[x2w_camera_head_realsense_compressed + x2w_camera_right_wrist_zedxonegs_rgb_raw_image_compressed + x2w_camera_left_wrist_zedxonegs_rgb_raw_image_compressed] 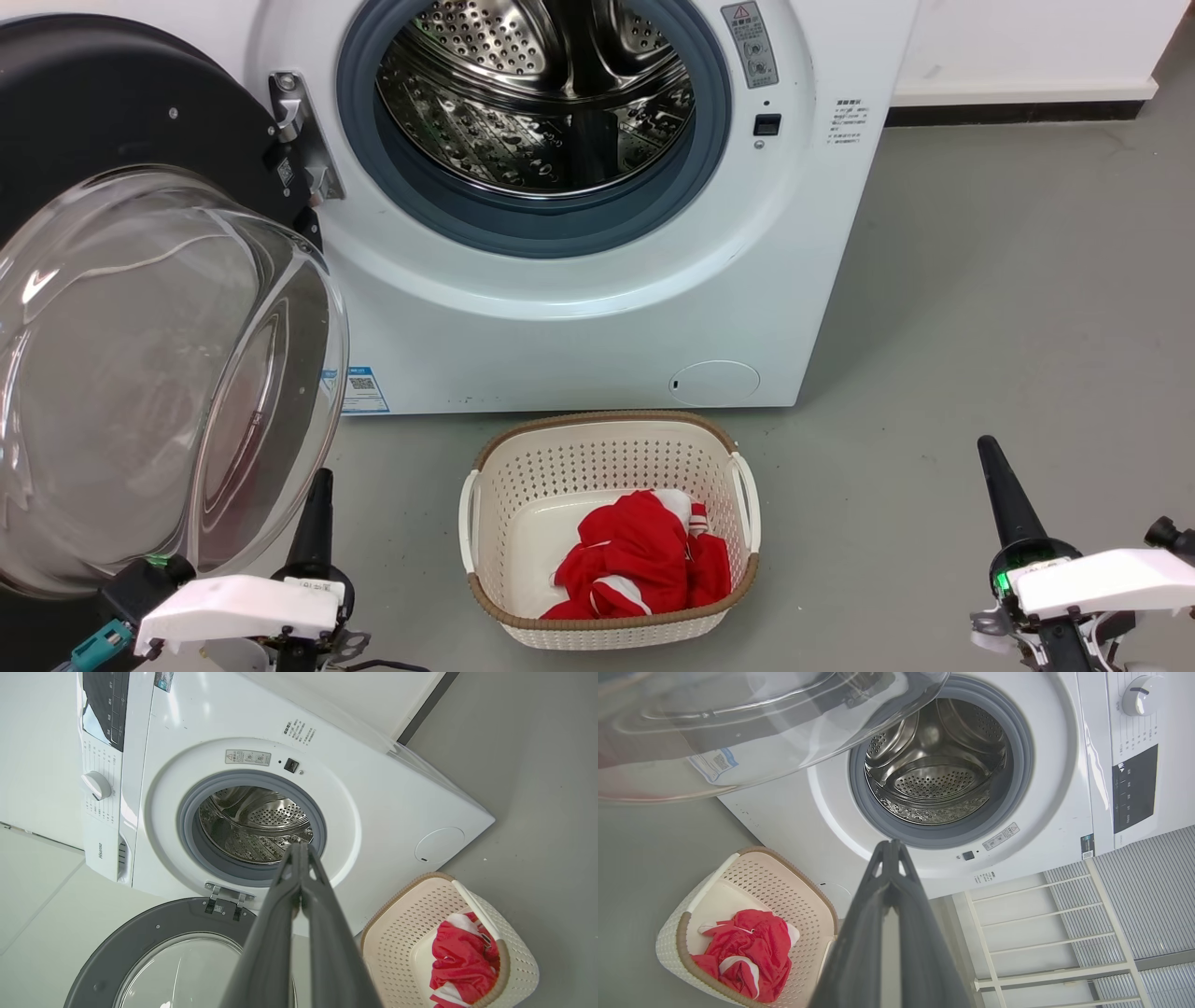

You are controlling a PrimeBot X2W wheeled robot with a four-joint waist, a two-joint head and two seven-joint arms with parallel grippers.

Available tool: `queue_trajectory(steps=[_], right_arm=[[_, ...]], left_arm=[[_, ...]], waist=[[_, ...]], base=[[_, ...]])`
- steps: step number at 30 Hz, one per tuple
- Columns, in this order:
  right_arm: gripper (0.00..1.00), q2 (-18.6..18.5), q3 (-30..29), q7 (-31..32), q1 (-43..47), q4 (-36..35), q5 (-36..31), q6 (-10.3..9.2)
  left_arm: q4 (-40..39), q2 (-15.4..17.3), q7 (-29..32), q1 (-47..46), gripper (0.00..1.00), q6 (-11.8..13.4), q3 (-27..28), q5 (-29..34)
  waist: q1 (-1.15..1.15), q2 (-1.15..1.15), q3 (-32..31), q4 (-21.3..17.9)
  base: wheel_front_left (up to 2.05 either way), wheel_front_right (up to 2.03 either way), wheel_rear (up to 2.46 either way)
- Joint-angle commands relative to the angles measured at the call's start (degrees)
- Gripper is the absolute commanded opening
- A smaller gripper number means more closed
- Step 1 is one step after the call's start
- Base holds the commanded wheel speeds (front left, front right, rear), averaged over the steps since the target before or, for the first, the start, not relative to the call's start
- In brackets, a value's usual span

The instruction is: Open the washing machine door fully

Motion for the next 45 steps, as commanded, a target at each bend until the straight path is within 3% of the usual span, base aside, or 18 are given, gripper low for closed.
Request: queue_trajectory(steps=[1,45], right_arm=[[0.0,-0.4,-0.1,0.2,-1.3,-0.1,1.6,-0.01],[0.0,0.1,-1.8,4.1,-3.6,3.3,23.1,-0.01]], left_arm=[[-0.2,0.1,0.4,-1.2,0.0,-0.3,0.3,-1.3],[2.5,-0.3,5.8,-3.7,0.0,-1.8,1.6,-22.8]], waist=[[0.0,0.0,0.0,0.0],[0.0,0.0,-0.5,1.0]], base=[[0.0,0.0,0.0],[0.0,0.0,0.0]])
